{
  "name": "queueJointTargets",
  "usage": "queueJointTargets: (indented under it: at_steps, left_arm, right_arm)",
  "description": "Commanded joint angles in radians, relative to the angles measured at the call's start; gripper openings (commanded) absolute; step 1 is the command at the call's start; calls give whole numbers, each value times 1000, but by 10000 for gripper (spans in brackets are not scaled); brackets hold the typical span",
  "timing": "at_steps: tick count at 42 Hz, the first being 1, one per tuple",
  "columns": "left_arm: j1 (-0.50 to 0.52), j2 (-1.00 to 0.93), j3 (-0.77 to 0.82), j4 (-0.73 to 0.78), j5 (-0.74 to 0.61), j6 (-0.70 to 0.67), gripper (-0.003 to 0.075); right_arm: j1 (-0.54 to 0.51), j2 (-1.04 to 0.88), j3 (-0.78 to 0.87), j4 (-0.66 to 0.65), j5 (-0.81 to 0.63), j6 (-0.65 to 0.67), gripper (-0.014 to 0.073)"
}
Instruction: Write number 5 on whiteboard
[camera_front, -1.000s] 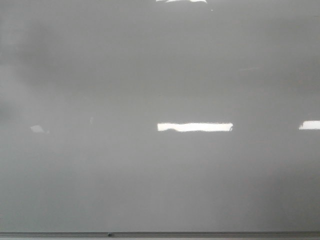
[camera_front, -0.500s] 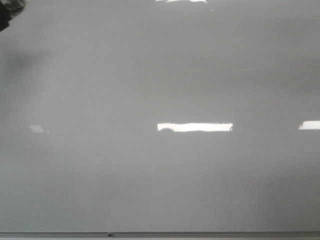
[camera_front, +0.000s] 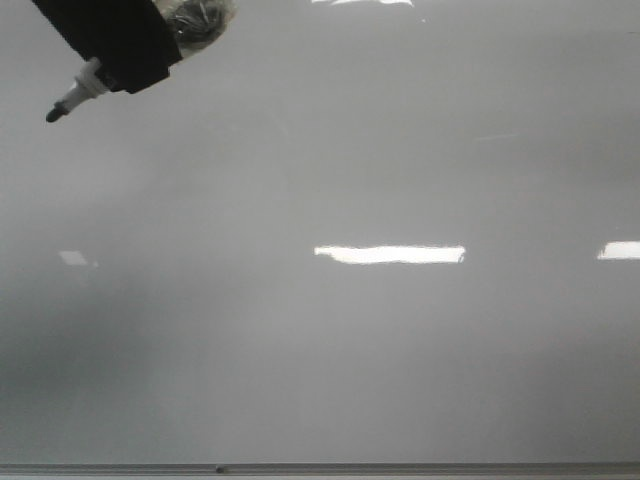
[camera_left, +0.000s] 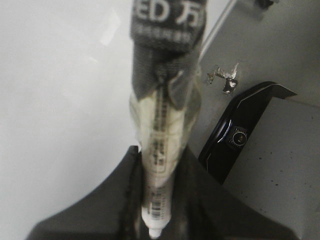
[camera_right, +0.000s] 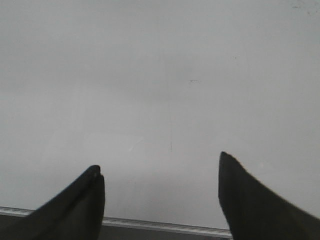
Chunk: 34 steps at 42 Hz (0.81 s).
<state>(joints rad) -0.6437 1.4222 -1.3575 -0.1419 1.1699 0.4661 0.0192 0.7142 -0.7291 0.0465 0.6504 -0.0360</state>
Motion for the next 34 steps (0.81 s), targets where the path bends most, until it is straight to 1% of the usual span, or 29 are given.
queueJointTargets:
  at_steps: [1, 6, 9, 17, 25, 34]
  left_arm:
    - [-44, -37, -33, -16, -3, 25, -13]
    - [-75, -47, -26, -16, 34, 59, -13]
    - [-92, -57, -18, -18, 43, 73, -13]
    - [-137, -73, 25, -51, 32, 155, -13]
    - [-176, -68, 29, -52, 2, 158, -13]
    - [-186, -63, 29, -55, -26, 168, -13]
  right_arm:
    - [1, 2, -32, -10, -92, -11, 507]
    - [21, 4, -34, 20, -55, -19, 507]
    - [54, 20, -37, 26, -19, -66, 507]
    - [217, 57, -93, 39, 79, -206, 507]
    - [387, 127, -190, 49, 217, -309, 507]
    - [502, 244, -310, 96, 352, -431, 507]
